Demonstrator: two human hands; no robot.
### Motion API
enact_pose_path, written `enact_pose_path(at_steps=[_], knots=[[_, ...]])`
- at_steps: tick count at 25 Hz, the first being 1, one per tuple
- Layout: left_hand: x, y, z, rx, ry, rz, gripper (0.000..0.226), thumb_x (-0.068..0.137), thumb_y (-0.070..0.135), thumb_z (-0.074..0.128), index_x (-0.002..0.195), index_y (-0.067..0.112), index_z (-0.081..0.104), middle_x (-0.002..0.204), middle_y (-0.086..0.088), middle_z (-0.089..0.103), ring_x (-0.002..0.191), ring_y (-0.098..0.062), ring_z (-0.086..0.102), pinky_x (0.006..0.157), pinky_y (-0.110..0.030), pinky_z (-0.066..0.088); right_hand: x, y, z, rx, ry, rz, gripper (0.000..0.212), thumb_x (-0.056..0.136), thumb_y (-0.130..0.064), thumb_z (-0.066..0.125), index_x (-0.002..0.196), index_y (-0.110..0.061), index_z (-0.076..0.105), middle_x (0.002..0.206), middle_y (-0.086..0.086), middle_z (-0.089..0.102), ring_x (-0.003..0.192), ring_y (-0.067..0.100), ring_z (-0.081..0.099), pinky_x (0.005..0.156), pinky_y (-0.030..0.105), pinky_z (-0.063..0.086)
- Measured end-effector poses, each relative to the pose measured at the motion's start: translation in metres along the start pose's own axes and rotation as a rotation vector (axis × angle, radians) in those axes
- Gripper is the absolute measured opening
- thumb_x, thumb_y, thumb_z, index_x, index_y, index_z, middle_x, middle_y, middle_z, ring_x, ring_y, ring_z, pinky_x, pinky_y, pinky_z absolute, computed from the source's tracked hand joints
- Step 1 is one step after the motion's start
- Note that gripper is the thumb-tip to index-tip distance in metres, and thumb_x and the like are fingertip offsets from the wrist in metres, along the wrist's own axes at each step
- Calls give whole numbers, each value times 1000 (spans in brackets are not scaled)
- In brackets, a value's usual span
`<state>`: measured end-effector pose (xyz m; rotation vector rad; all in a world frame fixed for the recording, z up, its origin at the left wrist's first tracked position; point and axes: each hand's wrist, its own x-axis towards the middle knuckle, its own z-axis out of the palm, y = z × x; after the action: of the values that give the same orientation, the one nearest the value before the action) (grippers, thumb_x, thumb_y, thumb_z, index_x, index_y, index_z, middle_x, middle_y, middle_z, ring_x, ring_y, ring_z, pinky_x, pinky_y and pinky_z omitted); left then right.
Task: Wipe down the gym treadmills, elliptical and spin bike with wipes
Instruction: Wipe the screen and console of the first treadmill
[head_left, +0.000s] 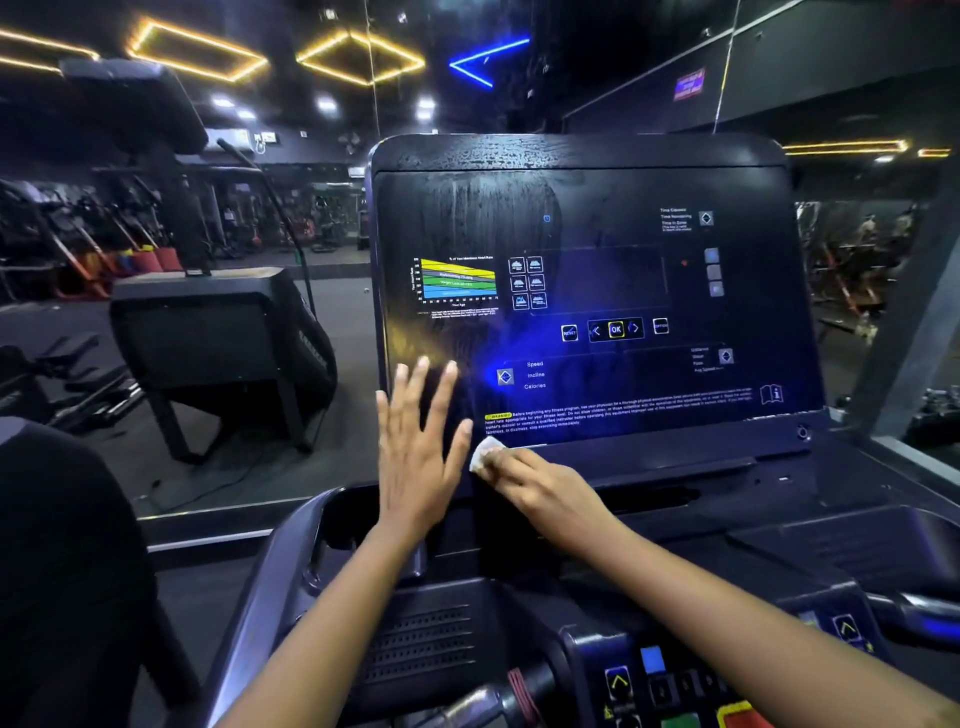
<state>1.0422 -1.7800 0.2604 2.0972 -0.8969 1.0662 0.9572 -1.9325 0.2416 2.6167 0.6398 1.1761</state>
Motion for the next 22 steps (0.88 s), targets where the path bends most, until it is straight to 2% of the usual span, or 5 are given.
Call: enact_pose_path(at_steps=[3,10,15,19,22], knots=[[-4,-3,14,203,-102,194,56,94,43,35,147,25,27,153,-7,28,144,-25,16,115,-45,5,-36,33,-18,-48,-68,48,43,81,-5,39,115,-7,65,113,5,65,93,18,63,57,25,55],[-7,-9,29,433,-77,259,57,94,48,29,147,25,31,154,-9,28,142,-30,21,113,-53,15,-50,42,-13,88,-41,78,41,87,-12,39,123,-14,58,120,5,62,110,16,50,66,27,56],[-8,-10,29,446,-62,278,57,97,49,24,147,24,33,154,-10,27,142,-31,20,113,-53,14,-24,13,0,135,-110,-89,37,85,-12,43,117,-12,63,109,2,65,89,21,62,43,26,51],[-8,-8,30,444,-44,274,58,94,49,30,146,24,35,153,-10,28,142,-31,21,113,-53,14,-72,41,-22,121,-96,77,43,83,-6,42,123,-13,56,116,0,61,101,15,57,78,26,52],[-8,-8,29,430,-56,274,56,96,48,27,145,23,35,153,-9,29,142,-31,21,114,-52,12,-101,59,-37,71,-102,271,47,77,-2,39,118,-14,60,114,-2,62,103,13,55,78,29,52]])
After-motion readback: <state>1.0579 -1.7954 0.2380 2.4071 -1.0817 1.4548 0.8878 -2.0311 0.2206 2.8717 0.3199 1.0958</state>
